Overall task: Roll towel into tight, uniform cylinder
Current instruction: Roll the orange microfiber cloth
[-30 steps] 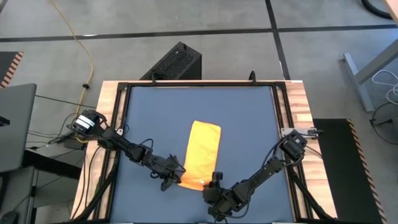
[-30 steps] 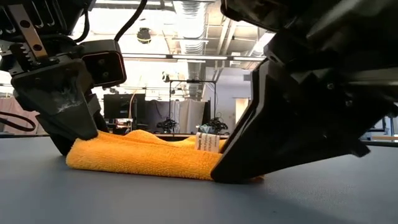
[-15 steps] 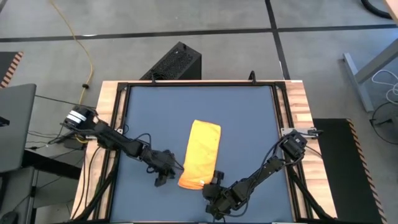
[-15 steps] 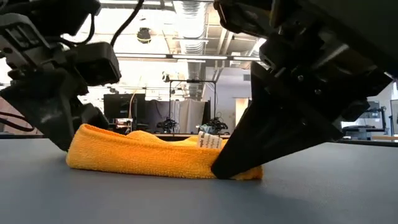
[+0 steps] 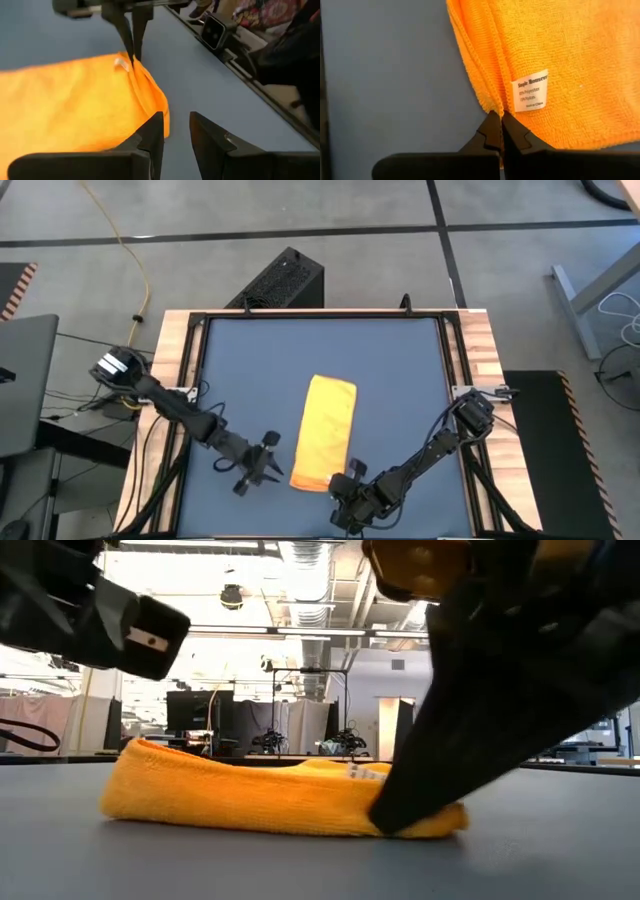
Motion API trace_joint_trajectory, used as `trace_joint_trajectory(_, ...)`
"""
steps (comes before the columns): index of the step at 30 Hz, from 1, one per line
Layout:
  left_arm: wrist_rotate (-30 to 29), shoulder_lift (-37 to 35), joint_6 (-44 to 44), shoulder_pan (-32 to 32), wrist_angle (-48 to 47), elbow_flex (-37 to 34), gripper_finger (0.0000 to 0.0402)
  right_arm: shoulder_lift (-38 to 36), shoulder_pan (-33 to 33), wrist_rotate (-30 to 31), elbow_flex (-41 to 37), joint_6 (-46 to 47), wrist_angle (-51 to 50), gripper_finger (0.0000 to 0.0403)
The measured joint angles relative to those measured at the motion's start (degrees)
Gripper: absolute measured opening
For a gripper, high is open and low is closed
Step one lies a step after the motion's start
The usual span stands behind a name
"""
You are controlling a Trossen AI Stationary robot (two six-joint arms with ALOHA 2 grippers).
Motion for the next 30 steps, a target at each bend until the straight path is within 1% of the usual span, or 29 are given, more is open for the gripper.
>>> trace_joint_trajectory(3, -3.95, 3.52, 2.43, -1.75, 4.50, 0.02, 0.0083, -0.40, -0.07, -2.06, 0.00, 2.86, -0.12, 0.0014)
trace_joint_trajectory(4, -4.45, 4.92, 3.55, -2.11, 5.92, 0.02, 0.0083, -0.46, -0.18, -2.71, 0.00, 3.79, -0.12, 0.0014)
trace_joint_trajectory(9, -2.66, 13.95, 10.89, -3.75, 17.51, 0.50, 0.0083, -0.54, -0.57, -3.51, 0.00, 7.35, -0.10, 0.0014)
trace_joint_trajectory(12, -2.41, 18.61, 16.09, -4.57, 20.77, 2.62, 0.0085, -0.54, -0.79, -3.51, 0.02, 8.38, -0.11, 0.0014)
trace_joint_trajectory(15, -2.67, 20.72, 21.94, -5.51, 21.12, 5.40, 0.0095, -0.56, -0.81, -3.61, 0.02, 8.47, -0.10, 0.0020)
trace_joint_trajectory(18, -2.31, 21.00, 25.86, -6.06, 20.38, 7.44, 0.0109, -0.56, -0.79, -3.60, 0.07, 8.97, -0.30, 0.0020)
trace_joint_trajectory(22, -0.88, 20.98, 25.83, -4.82, 15.59, 8.69, 0.0115, -0.58, -0.81, -3.87, 0.09, 9.58, -0.51, 0.0019)
trace_joint_trajectory(24, -1.08, 20.98, 25.12, -3.55, 12.87, 9.40, 0.0112, -0.58, -0.81, -3.90, 0.09, 10.35, -0.55, 0.0020)
trace_joint_trajectory(26, -2.69, 20.98, 24.95, -2.61, 10.68, 9.77, 0.0103, -0.58, -0.81, -3.90, 0.11, 10.92, -0.58, 0.0020)
trace_joint_trajectory(30, -3.44, 21.00, 24.91, -1.48, 10.30, 10.62, 0.0081, -0.60, -0.81, -3.90, 0.11, 11.04, -0.60, 0.0020)
